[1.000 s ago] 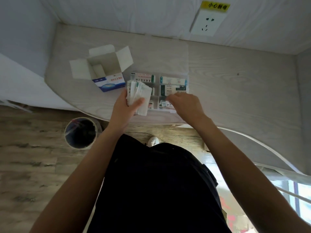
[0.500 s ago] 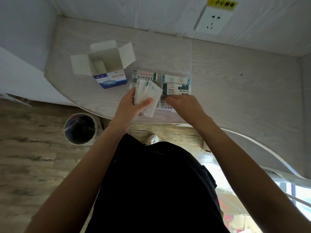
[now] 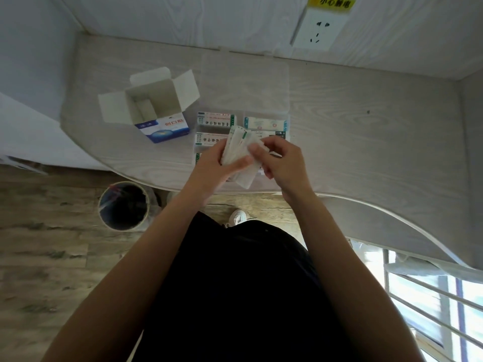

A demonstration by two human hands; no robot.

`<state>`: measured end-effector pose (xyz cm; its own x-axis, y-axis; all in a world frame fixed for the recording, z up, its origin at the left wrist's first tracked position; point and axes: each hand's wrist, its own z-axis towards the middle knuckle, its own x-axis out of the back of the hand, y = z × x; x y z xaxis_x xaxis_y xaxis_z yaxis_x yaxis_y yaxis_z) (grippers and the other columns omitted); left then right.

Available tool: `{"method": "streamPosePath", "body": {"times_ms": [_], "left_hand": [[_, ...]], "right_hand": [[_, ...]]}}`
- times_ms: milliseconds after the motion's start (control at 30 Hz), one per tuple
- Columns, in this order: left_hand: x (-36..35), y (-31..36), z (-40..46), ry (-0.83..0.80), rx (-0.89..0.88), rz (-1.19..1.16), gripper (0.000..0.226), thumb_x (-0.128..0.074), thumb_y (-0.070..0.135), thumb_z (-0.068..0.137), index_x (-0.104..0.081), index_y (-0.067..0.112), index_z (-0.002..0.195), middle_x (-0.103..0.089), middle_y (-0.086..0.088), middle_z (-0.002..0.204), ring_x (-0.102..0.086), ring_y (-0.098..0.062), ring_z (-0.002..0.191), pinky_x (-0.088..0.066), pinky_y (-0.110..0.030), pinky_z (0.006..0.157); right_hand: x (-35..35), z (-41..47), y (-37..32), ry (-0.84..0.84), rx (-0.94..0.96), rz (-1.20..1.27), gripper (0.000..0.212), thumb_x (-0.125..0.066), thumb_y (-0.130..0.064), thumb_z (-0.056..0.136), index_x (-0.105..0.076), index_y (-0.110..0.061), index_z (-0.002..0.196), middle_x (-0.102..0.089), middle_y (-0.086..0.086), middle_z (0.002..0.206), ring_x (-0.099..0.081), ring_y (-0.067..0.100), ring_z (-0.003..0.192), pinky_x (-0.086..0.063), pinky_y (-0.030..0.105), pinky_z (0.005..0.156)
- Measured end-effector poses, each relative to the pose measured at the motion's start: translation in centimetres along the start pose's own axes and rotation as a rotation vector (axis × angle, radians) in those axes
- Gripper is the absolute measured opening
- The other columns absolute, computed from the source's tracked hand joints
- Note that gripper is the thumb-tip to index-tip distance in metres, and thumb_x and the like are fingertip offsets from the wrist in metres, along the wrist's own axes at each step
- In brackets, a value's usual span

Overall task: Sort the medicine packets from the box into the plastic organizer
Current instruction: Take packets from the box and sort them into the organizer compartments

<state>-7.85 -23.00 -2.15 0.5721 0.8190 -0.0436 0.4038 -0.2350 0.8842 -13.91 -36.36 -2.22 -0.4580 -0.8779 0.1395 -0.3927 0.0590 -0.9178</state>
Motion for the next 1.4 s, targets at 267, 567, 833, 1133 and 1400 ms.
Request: {"method": "streamPosePath", "body": {"times_ms": [267, 567, 833, 1133, 1400], "left_hand": [[0.2, 0.0, -0.4, 0.053, -0.002, -0.042, 0.016, -0.062, 0.021, 0.088, -0.062, 0.024, 0.103, -0.069, 0.006, 0.095, -0.067, -0.006, 0.086, -0.053, -0.021, 0.067], [-0.8, 0.3, -0.7, 0.163, -0.022, -0.125, 0.024, -0.068, 0.013, 0.082, -0.058, 0.023, 0.101, -0.066, 0.009, 0.092, -0.066, 0.001, 0.077, -0.051, -0.014, 0.059], [-0.7, 0.3, -0.5, 0.241, -0.044, -0.129, 0.025, -0.075, 0.016, 0.076, -0.063, 0.02, 0.098, -0.069, 0.006, 0.09, -0.068, -0.002, 0.077, -0.051, -0.016, 0.059], [0.4, 0.3, -0.1, 0.207, 0.047, -0.102, 0.033, -0.081, 0.019, 0.068, -0.065, 0.021, 0.098, -0.071, -0.002, 0.099, -0.069, -0.019, 0.091, -0.057, -0.037, 0.076], [3.0, -0.1, -0.1, 0.318, 0.019, -0.056, 0.032, -0.076, 0.02, 0.074, -0.064, 0.018, 0.104, -0.07, -0.001, 0.101, -0.068, -0.013, 0.092, -0.055, -0.025, 0.077]], "right_hand": [[-0.1, -0.3, 0.2, -0.036, -0.035, 0.144, 0.019, -0.066, -0.011, 0.085, -0.063, 0.001, 0.1, -0.058, 0.011, 0.078, -0.046, 0.006, 0.044, -0.041, 0.019, 0.043], [-0.3, -0.6, 0.0, 0.087, 0.026, 0.122, 0.017, -0.069, -0.009, 0.083, -0.067, -0.005, 0.099, -0.063, 0.001, 0.075, -0.053, 0.004, 0.05, -0.044, 0.019, 0.045], [-0.2, -0.7, 0.1, 0.129, -0.016, 0.172, 0.01, -0.069, -0.01, 0.083, -0.065, -0.005, 0.09, -0.065, 0.007, 0.077, -0.051, 0.008, 0.045, -0.045, 0.022, 0.045], [0.2, -0.5, -0.2, -0.01, -0.021, 0.201, 0.016, -0.066, -0.012, 0.086, -0.066, -0.005, 0.1, -0.062, 0.006, 0.08, -0.045, 0.006, 0.044, -0.042, 0.02, 0.047], [5.0, 0.2, 0.3, 0.076, 0.089, 0.16, 0.017, -0.063, -0.017, 0.086, -0.068, -0.002, 0.094, -0.069, 0.003, 0.091, -0.069, 0.015, 0.086, -0.055, 0.029, 0.083]]}}
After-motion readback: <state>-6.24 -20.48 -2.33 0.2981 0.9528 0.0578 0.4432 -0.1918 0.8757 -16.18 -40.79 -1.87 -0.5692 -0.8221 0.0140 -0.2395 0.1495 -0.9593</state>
